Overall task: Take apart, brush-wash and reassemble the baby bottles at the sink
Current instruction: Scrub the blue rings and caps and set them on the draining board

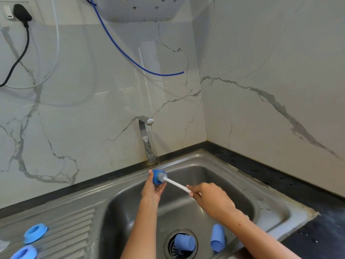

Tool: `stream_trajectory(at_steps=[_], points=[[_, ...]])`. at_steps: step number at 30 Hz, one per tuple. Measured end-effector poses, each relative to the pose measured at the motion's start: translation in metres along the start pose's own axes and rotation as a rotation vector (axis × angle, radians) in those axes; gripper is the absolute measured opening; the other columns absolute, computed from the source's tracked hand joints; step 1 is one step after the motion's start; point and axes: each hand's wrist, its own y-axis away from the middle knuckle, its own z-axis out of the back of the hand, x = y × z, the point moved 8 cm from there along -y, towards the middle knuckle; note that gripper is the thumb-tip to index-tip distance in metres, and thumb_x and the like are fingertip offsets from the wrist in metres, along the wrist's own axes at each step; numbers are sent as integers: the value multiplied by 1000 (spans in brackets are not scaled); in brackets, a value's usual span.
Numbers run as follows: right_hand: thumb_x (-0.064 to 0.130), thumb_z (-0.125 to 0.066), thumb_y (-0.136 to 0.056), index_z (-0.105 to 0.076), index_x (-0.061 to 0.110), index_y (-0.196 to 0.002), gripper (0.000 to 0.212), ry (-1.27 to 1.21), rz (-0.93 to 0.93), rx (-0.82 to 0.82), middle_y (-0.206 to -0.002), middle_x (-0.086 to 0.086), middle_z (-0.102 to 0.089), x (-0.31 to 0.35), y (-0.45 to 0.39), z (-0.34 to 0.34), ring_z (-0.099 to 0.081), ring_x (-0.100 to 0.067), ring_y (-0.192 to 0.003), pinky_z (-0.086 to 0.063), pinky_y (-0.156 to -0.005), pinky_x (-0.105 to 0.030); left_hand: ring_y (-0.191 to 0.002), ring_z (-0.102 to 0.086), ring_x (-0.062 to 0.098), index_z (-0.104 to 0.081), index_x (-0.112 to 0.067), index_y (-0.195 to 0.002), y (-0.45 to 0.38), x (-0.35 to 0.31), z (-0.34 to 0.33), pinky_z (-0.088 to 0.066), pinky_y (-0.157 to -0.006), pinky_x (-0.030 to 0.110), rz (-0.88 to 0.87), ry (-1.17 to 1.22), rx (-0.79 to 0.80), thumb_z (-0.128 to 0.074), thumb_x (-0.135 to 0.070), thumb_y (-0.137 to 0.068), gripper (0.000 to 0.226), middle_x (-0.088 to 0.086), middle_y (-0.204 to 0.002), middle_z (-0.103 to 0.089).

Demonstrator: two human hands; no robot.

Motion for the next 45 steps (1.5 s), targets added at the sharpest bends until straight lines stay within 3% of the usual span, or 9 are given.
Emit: stream_trajectory(at_steps=[3, 7, 10, 15, 19, 24, 30, 35, 45], points=[[30, -50, -100, -60, 32, -129, 31, -251, -33, 66, -68, 1, -56, -2, -3, -8, -43, -9, -47, -36, -44, -19, -90, -64, 34, -45, 0, -129, -1, -1, -3, -57, -80, 45, -5, 45, 54, -69, -28, -83, 59, 27, -124, -56], [32, -47, -100, -54, 34, -135, 36, 170, 59, 44, -104, -1, -68, -5, -6, 7, -58, -16, -76, -43, -66, -27, -86, -62, 34, -47, 1, -124, -1, 4, -2, -54, -82, 46, 24, -64, 73, -68, -25, -85, 51, 26, -116, -56], [26, -52, -98, -64, 22, -126, 31, 20, 113, 196, -119, 10, -65, -6, -6, 1, -58, 1, -66, -43, -60, -16, -82, -63, 32, -50, -1, -122, 0, 7, 5, -60, -63, 43, 34, -123, 27, -68, -30, -84, 51, 23, -102, -60], [28, -52, -99, -65, 32, -112, 19, -439, -123, 204, -64, 4, -50, -23, -3, 0, -36, -3, -38, -30, -39, -16, -93, -62, 32, -51, -1, -117, -1, 2, -8, -52, -86, 44, -4, -88, 96, -68, -21, -86, 41, 22, -106, -60], [34, -43, -102, -50, 36, -138, 37, 22, -31, 45, -86, 3, -61, -4, -2, 1, -50, -12, -63, -37, -56, -23, -90, -64, 30, -50, 1, -113, 0, -5, -11, -54, -85, 45, -189, -135, -50, -70, -21, -84, 41, 21, -104, -61], [32, -33, -105, -34, 37, -147, 42, 328, 132, -11, -75, 1, -49, 11, 0, 11, -47, -20, -63, -36, -57, -32, -81, -62, 32, -45, 2, -129, -8, -2, -12, -53, -84, 45, -9, 77, 79, -56, -34, -94, 52, 24, -102, -59], [34, -50, -99, -61, 34, -128, 30, -222, -29, 50, -69, 2, -59, -17, -11, -4, -41, -11, -49, -39, -46, -24, -85, -65, 29, -52, 3, -121, 3, -2, -21, -55, -82, 41, -110, -35, 120, -64, -22, -89, 42, 22, -104, -62], [31, -49, -99, -51, 37, -137, 38, -66, -28, 3, -91, 4, -60, -19, -15, 8, -46, -9, -58, -40, -58, -26, -75, -69, 18, -60, 2, -107, 14, 2, -31, -59, -67, 25, -256, -204, 153, -62, 0, -88, 20, 22, -105, -66], [37, -52, -97, -63, 34, -125, 31, -68, 28, 65, -110, 13, -69, -22, -14, 5, -65, -11, -83, -54, -75, -27, -94, -63, 34, -56, -1, -103, 14, 0, -30, -60, -68, 40, -70, 20, 178, -61, -17, -91, 21, 25, -112, -56]])
